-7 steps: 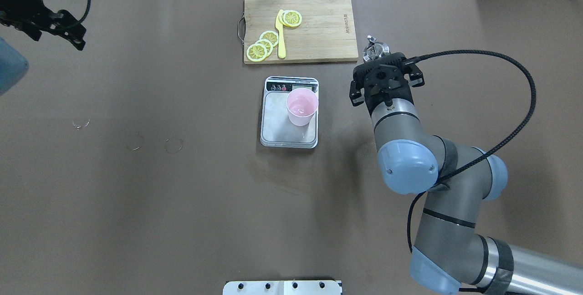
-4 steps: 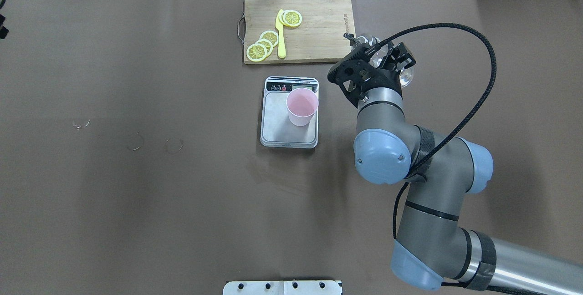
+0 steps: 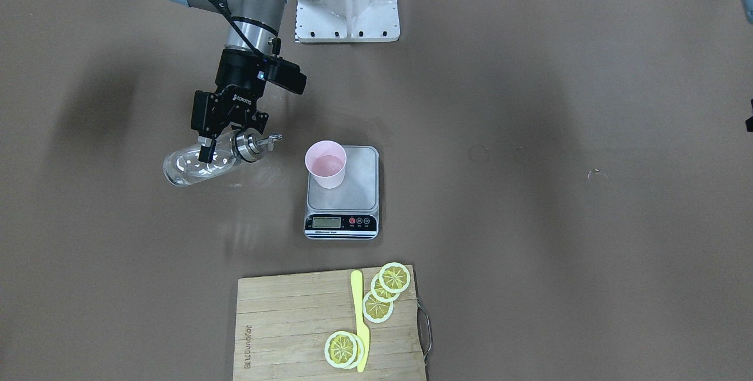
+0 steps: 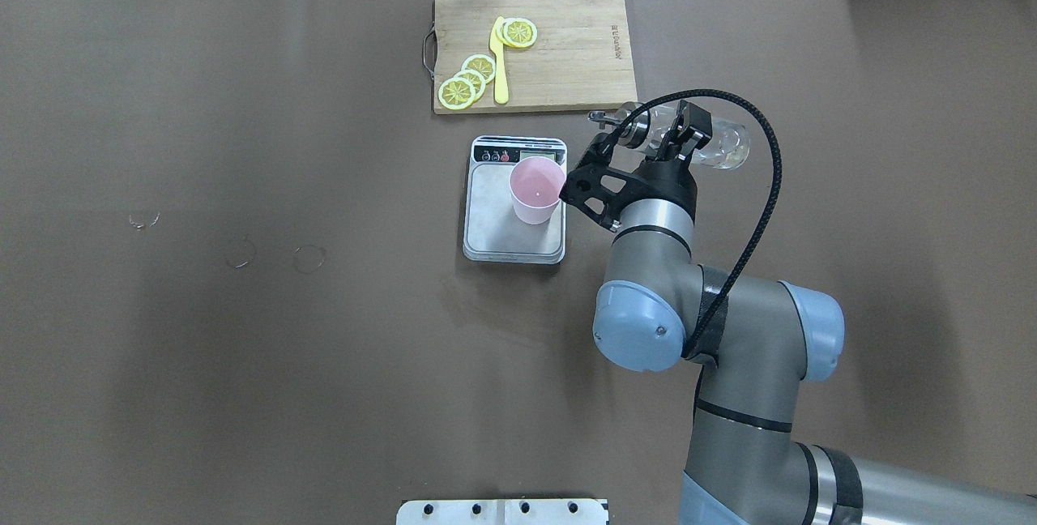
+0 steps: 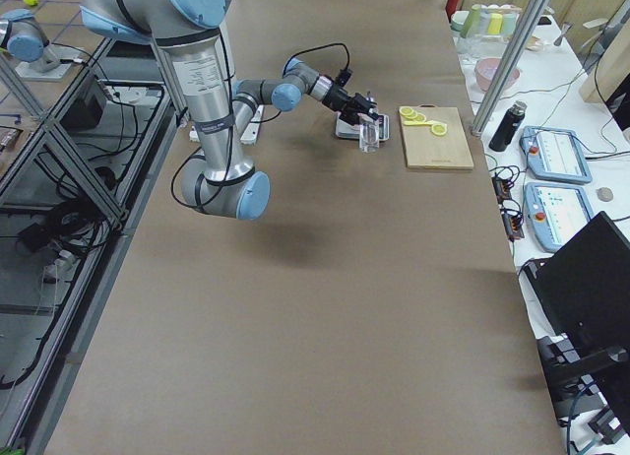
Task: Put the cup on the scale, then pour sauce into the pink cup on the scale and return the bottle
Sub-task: 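Carry glass bottle over pink cup with right gripper and tilt it, then hold bottle tilted over pink cup with right gripper to pour sauce, then turn bottle upright and carry it back to its spot with right gripper, then lower glass bottle onto the table with right gripper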
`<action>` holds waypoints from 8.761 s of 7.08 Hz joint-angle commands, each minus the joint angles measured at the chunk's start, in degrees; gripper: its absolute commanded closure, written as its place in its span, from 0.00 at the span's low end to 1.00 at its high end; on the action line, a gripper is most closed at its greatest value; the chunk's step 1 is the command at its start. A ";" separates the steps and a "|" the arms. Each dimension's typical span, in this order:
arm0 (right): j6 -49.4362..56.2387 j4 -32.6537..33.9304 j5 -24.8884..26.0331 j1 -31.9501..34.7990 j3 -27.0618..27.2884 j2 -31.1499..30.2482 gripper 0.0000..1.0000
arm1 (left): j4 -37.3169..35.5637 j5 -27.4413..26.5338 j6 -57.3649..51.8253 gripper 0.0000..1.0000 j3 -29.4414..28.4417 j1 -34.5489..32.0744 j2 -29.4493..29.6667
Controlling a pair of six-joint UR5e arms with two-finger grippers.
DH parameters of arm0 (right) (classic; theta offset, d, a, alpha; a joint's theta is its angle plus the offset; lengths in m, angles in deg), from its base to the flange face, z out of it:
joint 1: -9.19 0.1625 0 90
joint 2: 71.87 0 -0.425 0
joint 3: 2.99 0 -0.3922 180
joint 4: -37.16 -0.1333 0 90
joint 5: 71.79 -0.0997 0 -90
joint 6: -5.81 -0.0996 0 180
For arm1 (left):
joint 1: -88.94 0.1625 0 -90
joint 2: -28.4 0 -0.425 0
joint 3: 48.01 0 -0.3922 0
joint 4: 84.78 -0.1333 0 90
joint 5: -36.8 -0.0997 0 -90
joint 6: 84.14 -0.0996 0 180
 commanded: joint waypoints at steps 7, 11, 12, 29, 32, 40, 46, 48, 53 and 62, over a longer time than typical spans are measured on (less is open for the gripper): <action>9.59 10.71 5.53 -2.95 -7.15 4.71 1.00 | -0.26 0.06 -9.79 0.01 -3.03 -9.22 -4.79; 15.94 13.42 6.50 -2.25 -9.36 7.26 1.00 | -0.26 -0.03 -9.79 0.02 -3.46 -10.98 -5.05; 17.33 14.92 6.50 -2.16 -10.32 8.57 1.00 | -0.26 -0.03 -9.79 0.02 -3.55 -11.86 -5.75; -20.06 -24.45 -8.35 6.36 12.52 -22.66 1.00 | -1.14 1.12 -9.00 0.01 0.68 -13.27 -5.31; -33.70 -48.52 -8.35 6.36 4.48 -29.56 1.00 | 5.40 1.38 -9.17 0.01 -8.51 -13.10 -5.40; -41.54 -53.01 -24.25 11.28 0.92 -30.44 1.00 | 8.79 1.73 -8.47 0.01 -11.46 -13.18 -5.67; -43.82 -53.01 -25.84 11.20 -1.28 -30.35 1.00 | 9.32 1.82 -8.56 0.01 -11.20 -13.10 -5.58; -43.74 -53.10 -26.54 11.20 -1.98 -30.35 1.00 | 9.32 1.82 -8.56 0.01 -11.37 -13.10 -5.67; -43.82 -53.10 -26.55 11.19 -2.07 -30.35 1.00 | 9.50 1.73 -8.56 0.01 -11.20 -13.10 -6.72; -43.91 -52.66 -26.28 11.11 -1.28 -29.82 0.12 | 9.32 1.73 -8.56 0.01 -11.20 -13.01 -7.86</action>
